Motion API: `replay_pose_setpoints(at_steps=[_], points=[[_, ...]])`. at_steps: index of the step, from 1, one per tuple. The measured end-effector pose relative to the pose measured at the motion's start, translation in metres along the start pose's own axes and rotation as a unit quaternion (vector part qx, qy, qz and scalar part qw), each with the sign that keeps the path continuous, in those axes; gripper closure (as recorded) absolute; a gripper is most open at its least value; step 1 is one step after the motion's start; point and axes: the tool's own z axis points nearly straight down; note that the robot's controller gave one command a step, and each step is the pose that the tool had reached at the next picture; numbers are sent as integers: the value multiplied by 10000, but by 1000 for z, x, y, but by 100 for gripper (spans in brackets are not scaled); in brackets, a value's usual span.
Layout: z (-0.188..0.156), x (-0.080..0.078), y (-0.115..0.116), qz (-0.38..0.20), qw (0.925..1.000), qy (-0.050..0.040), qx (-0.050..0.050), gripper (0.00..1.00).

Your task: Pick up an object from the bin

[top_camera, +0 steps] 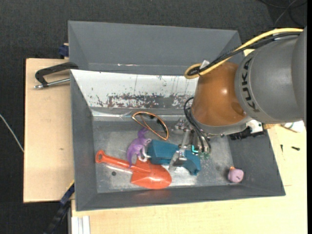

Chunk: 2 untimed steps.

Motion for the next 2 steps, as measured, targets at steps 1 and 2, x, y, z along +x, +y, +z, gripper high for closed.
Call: replay_pose_setpoints(at_steps=[1,2], points=[[-14,0,-1,48,10000,-30,-8,0],[44,18,-9,1384,9904,-63,-33,100]])
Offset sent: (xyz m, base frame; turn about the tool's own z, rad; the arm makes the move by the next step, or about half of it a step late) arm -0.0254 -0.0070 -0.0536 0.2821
